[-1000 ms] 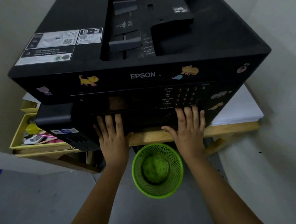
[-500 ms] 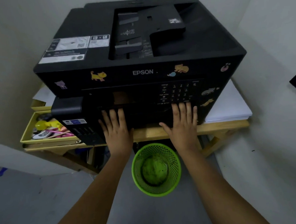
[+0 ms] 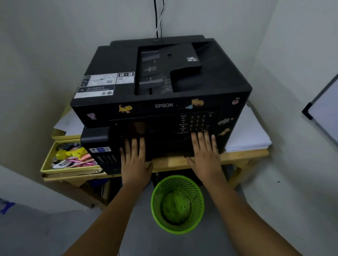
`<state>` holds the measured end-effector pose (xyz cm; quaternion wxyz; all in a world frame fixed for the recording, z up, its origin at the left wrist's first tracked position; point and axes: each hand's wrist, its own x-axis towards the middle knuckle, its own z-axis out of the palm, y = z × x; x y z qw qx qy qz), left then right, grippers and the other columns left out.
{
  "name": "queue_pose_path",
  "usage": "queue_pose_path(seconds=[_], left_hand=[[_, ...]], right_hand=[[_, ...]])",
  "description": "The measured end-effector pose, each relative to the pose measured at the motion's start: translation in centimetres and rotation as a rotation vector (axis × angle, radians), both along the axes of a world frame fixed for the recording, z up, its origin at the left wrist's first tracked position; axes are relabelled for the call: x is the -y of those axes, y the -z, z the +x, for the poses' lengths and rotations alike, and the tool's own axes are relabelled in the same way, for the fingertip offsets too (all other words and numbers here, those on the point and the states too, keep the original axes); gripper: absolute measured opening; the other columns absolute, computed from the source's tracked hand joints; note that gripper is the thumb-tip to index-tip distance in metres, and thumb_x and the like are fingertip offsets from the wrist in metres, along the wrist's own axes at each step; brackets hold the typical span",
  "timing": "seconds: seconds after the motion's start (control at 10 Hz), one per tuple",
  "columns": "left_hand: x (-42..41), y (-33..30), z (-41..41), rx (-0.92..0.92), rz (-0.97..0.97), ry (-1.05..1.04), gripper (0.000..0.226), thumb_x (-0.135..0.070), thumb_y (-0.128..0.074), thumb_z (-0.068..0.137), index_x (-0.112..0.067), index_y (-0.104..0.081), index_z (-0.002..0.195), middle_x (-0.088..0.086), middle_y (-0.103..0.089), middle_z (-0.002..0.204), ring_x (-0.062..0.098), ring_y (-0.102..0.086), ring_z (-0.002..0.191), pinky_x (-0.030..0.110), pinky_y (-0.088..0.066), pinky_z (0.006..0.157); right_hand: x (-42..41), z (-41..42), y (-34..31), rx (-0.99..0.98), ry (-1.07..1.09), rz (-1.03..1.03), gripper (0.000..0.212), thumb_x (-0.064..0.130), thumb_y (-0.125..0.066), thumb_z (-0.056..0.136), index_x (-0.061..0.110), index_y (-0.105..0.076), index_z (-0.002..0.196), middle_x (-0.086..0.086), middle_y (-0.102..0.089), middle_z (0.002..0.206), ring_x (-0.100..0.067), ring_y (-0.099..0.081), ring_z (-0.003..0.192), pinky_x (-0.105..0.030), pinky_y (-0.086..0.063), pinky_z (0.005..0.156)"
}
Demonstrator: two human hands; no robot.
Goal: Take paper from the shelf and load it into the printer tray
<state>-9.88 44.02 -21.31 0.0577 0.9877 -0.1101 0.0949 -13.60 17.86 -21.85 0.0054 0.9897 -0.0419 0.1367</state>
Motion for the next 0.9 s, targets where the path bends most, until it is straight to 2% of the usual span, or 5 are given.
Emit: queue_pose_path(seconds=[0.2,0.4,0.6,0.7,0.9], left_hand=[[-1.1,-1.9,-2.5,-0.125,0.054,0.045,0.124,-0.065,-0.068,0.087,-0.019,0.014,0.168,0.011,0.011,0.178,0.041,0.007,0.163,0.059,-0.007,0.130],[-1.4,-4.2,-4.9,-0.254,0.059,0.061,0.115,-0.076,-0.052,0.092,-0.018,0.011,0.168,0.008,0.024,0.175,0.038,0.020,0.161,0.062,0.001,0.130],[-1.1,-9.1,-7.3,-0.287,0.041,0.063,0.108,-0.083,-0.032,0.093,-0.021,0.016,0.167,0.006,0.029,0.174,0.036,0.027,0.159,0.059,0.010,0.128],[-1.3,-11.5,-7.9,-0.266,0.035,0.047,0.108,-0.086,-0.007,0.084,-0.020,0.017,0.167,0.007,0.029,0.173,0.036,0.028,0.159,0.059,0.009,0.129],[-1.6,-14.4,-9.4,-0.234,0.003,0.049,0.102,-0.083,-0.012,0.091,-0.020,0.010,0.168,0.007,0.025,0.174,0.035,0.024,0.160,0.062,0.004,0.130]], right_hand=[[0.2,-2.0,-1.7,-0.102,-0.020,0.026,0.101,0.062,-0.049,0.104,0.012,0.006,0.172,-0.012,-0.002,0.182,-0.032,0.005,0.168,-0.054,-0.009,0.136],[-0.6,-4.6,-4.3,-0.180,-0.026,0.085,0.091,0.068,-0.032,0.107,0.021,0.014,0.171,-0.007,0.013,0.181,-0.031,0.016,0.167,-0.053,-0.003,0.137],[-2.2,-7.2,-8.3,-0.164,-0.029,0.142,0.084,0.070,-0.022,0.108,0.026,0.010,0.172,-0.004,0.013,0.180,-0.031,0.014,0.167,-0.053,-0.002,0.136],[-2.8,-8.2,-9.8,-0.145,-0.015,0.144,0.083,0.069,-0.023,0.108,0.026,0.008,0.172,-0.005,0.011,0.181,-0.032,0.010,0.167,-0.054,-0.005,0.136],[-4.1,-10.1,-12.9,-0.155,-0.061,0.141,0.082,0.069,-0.020,0.108,0.026,0.009,0.172,-0.002,0.013,0.181,-0.031,0.014,0.167,-0.054,-0.003,0.136]])
